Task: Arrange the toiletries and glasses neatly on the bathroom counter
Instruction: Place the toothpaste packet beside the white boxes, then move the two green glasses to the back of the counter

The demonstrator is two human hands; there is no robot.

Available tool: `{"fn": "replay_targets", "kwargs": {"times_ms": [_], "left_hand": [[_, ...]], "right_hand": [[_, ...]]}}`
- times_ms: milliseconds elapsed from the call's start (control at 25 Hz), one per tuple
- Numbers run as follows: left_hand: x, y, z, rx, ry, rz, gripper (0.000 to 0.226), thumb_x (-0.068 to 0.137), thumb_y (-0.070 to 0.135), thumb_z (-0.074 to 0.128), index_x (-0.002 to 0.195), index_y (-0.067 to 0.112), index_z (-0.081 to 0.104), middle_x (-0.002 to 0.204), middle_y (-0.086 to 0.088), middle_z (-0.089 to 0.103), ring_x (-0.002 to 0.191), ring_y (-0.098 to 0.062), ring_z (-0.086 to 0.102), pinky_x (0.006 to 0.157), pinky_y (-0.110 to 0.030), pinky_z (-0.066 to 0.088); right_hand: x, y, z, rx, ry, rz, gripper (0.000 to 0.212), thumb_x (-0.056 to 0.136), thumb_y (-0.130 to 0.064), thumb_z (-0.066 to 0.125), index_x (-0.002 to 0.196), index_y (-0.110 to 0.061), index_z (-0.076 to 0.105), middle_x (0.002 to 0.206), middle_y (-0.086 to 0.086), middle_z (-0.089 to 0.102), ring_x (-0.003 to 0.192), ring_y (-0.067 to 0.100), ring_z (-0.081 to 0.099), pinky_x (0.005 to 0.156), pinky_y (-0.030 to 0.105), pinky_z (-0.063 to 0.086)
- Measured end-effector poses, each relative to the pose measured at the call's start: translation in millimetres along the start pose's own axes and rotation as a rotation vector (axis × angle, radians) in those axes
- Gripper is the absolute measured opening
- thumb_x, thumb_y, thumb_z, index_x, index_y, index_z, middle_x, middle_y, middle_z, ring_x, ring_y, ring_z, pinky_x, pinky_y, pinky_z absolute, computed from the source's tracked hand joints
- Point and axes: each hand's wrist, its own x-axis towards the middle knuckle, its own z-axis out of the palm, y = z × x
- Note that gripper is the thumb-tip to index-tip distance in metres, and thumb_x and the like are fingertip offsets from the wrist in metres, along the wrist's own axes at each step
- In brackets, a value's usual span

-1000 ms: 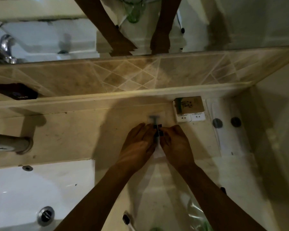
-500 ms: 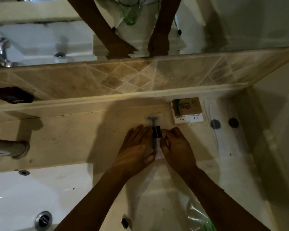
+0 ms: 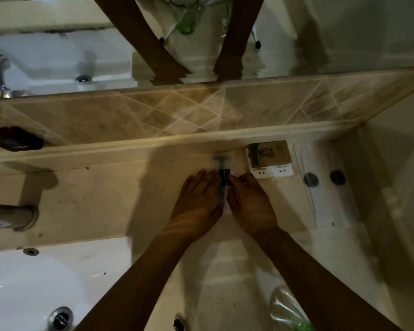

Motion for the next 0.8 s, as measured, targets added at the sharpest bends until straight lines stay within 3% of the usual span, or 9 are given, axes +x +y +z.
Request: {"fn": "replay_targets", "kwargs": {"times_ms": [200,400,480,560,680,800], "left_hand": [[3.9,-0.4,-4.1,-0.038,-0.006,-0.014,0.07,0.099,0.043,0.046,0.157,0.019,0.015,0.166,-0.002,0.014,0.153,-0.02,0.003,0.124,-0.041,-0.001],[-6.6,5.0,-10.1,-0.13,0.009,-0.041,0.074,0.099,0.042,0.049,0.157,0.017,0.011,0.166,-0.004,0.006,0.153,-0.019,-0.002,0.121,-0.029,-0.008],[-18.6,7.8,-10.8,-0.184,0.037,-0.073,0.07,0.098,0.04,0.052,0.156,0.017,0.02,0.165,-0.006,0.012,0.152,-0.022,0.005,0.121,-0.029,0.001],[-35.8,10.5,-10.4,-0.199,0.096,-0.104,0.061,0.095,0.034,0.058,0.149,0.013,0.037,0.157,-0.012,0.032,0.146,-0.029,0.025,0.12,-0.036,0.023],[-68.9,11.0,-6.5,-0.258,0.165,-0.174,0.04,0.093,0.023,0.061,0.131,0.011,0.058,0.129,-0.011,0.057,0.12,-0.026,0.051,0.1,-0.032,0.041],[-116.2,12.2,1.8,-0.334,0.155,-0.207,0.021,0.092,0.019,0.061,0.112,0.016,0.067,0.103,-0.001,0.063,0.091,-0.016,0.059,0.082,-0.029,0.049]], "right_hand": [[4.0,0.1,2.0,-0.003,-0.021,0.025,0.039,0.099,-0.022,0.05,0.137,-0.017,0.055,0.12,0.006,0.055,0.098,0.02,0.058,0.088,0.029,0.05],[-1.8,-4.1,-1.3,0.056,0.025,0.037,0.035,0.097,-0.02,0.054,0.131,-0.012,0.059,0.116,0.007,0.057,0.091,0.02,0.059,0.082,0.034,0.054],[-11.6,-9.1,-6.6,0.073,0.051,0.028,0.034,0.095,-0.019,0.057,0.128,-0.013,0.06,0.116,0.007,0.058,0.087,0.018,0.06,0.079,0.027,0.05],[-25.1,-13.2,-14.0,0.11,0.034,0.056,0.031,0.093,-0.019,0.059,0.124,-0.017,0.063,0.114,0.0,0.057,0.085,0.009,0.056,0.079,0.02,0.043],[-54.0,-17.4,-26.2,0.125,-0.096,0.088,0.024,0.091,-0.019,0.06,0.113,-0.023,0.068,0.105,-0.008,0.058,0.079,0.002,0.054,0.078,0.017,0.043],[-96.2,-17.7,-37.8,0.137,-0.233,0.064,0.016,0.091,-0.018,0.061,0.103,-0.025,0.07,0.095,-0.011,0.061,0.074,0.002,0.057,0.074,0.018,0.042]]}}
